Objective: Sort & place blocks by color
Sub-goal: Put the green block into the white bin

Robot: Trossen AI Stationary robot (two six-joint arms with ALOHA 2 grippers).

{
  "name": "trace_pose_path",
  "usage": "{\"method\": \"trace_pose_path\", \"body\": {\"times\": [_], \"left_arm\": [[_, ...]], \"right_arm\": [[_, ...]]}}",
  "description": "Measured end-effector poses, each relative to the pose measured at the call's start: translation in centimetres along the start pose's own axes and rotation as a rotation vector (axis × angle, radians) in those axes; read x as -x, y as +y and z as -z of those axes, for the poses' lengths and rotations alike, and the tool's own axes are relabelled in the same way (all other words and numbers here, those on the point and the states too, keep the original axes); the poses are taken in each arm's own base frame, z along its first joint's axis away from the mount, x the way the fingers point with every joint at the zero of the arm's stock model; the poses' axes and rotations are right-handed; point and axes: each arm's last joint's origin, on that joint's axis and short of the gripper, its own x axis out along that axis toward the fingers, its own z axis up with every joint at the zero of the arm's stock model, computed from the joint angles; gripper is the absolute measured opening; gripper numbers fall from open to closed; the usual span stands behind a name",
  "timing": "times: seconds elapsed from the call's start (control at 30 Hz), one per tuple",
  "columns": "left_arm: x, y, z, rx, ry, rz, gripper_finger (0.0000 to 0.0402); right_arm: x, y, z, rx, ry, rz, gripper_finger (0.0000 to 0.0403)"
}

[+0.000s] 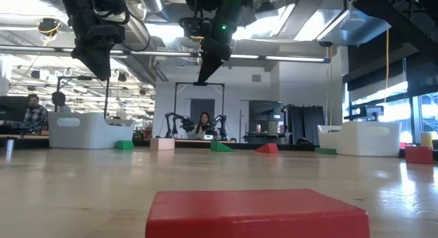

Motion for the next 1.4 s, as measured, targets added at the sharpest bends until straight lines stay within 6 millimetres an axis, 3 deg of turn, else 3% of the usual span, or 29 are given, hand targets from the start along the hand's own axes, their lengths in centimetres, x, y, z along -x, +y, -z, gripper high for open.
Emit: {"method": "trace_pose_path", "body": {"times": [0.3, 0.57, 0.8, 1.07, 1.4], "left_arm": [[0.0, 0.0, 0.0, -0.001, 0.000, 0.000, 0.0163], [0.0, 0.0, 0.0, -0.001, 0.000, 0.000, 0.0163], [0.0, 0.0, 0.0, -0.002, 0.000, 0.000, 0.0163], [0.0, 0.0, -0.1, -0.002, -0.006, -0.003, 0.0163], [0.0, 0.1, -0.1, -0.001, -0.011, -0.036, 0.0163]], "right_arm": [[-0.8, 0.1, 0.5, 0.069, 0.022, -0.008, 0.0197], [-5.0, -1.4, 4.7, 0.043, 0.087, -0.224, 0.0191], [-8.0, -3.3, 7.6, 0.093, 0.061, -0.212, 0.0180], [-9.4, -4.9, 9.0, 0.139, -0.061, -0.249, 0.0180], [-11.0, -5.2, 10.2, 0.115, -0.040, -0.294, 0.0180]]}}
